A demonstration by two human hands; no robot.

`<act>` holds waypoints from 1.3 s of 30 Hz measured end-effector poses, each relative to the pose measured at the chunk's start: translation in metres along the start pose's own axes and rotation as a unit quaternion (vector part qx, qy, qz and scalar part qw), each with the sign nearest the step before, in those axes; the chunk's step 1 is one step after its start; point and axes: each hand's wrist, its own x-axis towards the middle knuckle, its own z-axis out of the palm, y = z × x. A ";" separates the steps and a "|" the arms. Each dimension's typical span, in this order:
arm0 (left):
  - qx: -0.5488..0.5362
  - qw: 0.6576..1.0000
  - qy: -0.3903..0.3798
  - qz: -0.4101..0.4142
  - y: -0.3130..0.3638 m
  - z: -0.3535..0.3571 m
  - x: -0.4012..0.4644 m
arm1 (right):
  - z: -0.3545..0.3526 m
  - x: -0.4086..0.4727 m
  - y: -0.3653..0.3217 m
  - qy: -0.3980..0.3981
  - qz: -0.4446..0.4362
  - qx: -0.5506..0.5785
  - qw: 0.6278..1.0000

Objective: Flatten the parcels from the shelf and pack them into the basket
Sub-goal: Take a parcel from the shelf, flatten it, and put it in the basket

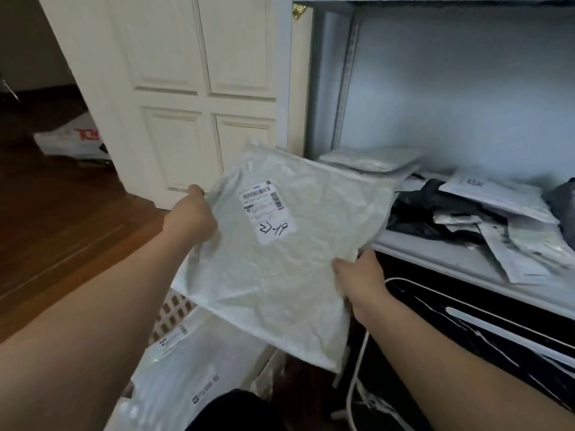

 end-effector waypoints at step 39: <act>0.220 0.887 -0.405 0.027 -0.099 0.305 0.024 | 0.161 0.070 0.113 -0.326 -0.202 -0.632 0.674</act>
